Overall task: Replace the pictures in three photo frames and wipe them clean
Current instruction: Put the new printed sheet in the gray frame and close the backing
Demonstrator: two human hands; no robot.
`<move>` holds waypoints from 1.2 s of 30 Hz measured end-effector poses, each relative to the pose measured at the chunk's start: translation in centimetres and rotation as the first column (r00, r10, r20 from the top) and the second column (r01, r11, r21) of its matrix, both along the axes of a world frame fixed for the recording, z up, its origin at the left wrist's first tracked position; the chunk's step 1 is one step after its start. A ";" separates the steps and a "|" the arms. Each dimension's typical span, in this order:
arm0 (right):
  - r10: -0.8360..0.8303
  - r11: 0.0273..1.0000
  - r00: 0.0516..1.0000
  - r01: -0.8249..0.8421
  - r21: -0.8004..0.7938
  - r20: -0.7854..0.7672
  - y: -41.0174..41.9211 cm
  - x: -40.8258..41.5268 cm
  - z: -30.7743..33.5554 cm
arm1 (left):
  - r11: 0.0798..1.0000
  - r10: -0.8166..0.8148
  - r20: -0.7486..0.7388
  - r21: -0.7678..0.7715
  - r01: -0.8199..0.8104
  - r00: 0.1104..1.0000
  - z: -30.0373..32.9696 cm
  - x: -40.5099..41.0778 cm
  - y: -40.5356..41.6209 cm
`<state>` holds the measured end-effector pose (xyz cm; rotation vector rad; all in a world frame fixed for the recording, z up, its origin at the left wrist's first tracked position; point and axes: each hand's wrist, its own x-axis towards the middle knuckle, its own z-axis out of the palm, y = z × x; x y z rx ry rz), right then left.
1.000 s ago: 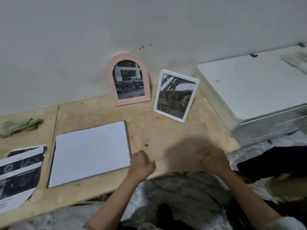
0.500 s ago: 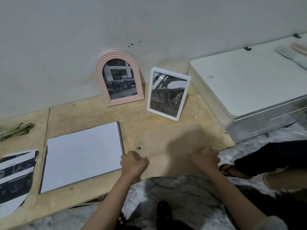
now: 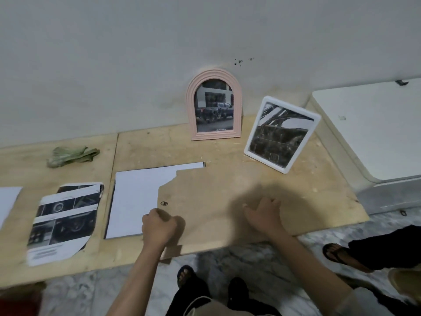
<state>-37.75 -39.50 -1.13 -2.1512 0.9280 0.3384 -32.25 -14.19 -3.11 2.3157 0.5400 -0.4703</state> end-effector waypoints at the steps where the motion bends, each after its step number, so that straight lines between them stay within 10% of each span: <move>1: 0.023 1.000 1.000 -0.023 0.014 0.004 1.5 0.8 0.1 | 1.000 0.003 0.029 0.024 -0.004 1.000 -0.1 0.4 1.5; 9: 0.155 0.985 0.988 -0.154 -0.078 0.015 10.6 6.0 -0.3 | 0.998 0.004 0.240 0.062 -0.020 0.971 -1.0 3.7 9.6; 36: 0.185 0.981 0.978 -0.178 -0.081 0.092 15.1 7.0 -3.9 | 0.996 0.044 0.290 0.061 -0.065 0.956 -3.0 4.6 13.5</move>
